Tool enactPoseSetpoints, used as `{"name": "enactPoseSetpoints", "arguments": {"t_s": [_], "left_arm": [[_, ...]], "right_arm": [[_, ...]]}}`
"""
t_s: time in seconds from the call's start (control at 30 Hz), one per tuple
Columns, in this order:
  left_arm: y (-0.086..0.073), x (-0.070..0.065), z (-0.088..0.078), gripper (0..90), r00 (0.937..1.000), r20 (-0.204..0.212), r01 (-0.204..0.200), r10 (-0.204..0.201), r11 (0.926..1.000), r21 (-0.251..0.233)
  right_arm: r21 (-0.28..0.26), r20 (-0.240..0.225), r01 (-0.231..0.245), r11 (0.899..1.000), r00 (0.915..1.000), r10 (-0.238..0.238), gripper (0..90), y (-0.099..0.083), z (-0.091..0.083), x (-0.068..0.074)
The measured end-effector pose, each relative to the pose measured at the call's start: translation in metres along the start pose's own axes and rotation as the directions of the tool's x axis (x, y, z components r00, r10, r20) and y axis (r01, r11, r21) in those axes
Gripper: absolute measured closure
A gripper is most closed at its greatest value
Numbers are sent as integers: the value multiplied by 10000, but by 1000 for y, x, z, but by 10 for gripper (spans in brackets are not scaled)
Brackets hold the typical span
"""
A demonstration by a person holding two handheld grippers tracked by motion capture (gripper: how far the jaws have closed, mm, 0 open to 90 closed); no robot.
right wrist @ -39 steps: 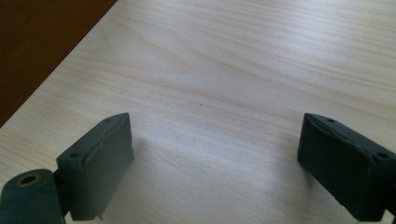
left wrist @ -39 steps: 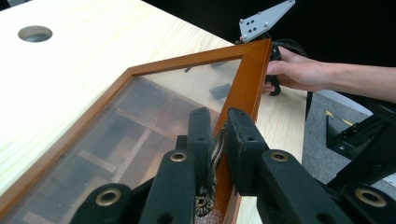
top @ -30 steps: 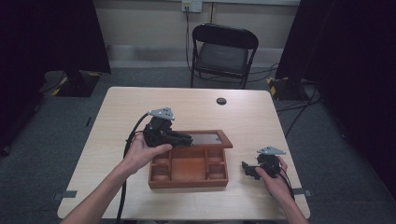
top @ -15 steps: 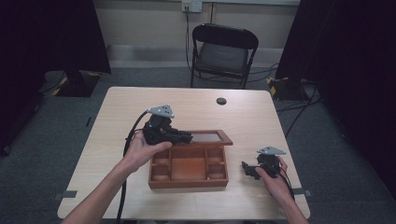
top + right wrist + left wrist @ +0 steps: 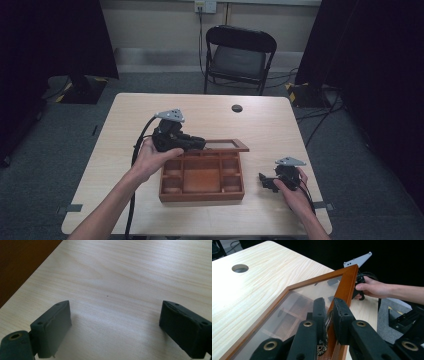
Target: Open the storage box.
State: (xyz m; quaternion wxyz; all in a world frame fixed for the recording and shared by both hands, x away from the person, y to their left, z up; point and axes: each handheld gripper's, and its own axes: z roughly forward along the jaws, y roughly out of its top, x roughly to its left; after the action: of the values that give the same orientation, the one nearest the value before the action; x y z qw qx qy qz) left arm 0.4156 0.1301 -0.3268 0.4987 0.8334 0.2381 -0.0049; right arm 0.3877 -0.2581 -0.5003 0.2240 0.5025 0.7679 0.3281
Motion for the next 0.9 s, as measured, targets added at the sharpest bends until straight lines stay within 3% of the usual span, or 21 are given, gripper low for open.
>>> {"name": "enactPoseSetpoints", "arguments": {"t_s": [0.73, 0.9], "left_arm": [[9, 2, -3, 810, 9991, -304, -288, 286, 9996, -63], [9, 4, -3, 808, 9995, -235, -203, 198, 9996, -204]], "right_arm": [[-2, 0, -16, 10000, 10000, 16, 95, 0, 0, 0], [12, 19, -43, 10000, 10000, 43, 94, 0, 0, 1]]}}
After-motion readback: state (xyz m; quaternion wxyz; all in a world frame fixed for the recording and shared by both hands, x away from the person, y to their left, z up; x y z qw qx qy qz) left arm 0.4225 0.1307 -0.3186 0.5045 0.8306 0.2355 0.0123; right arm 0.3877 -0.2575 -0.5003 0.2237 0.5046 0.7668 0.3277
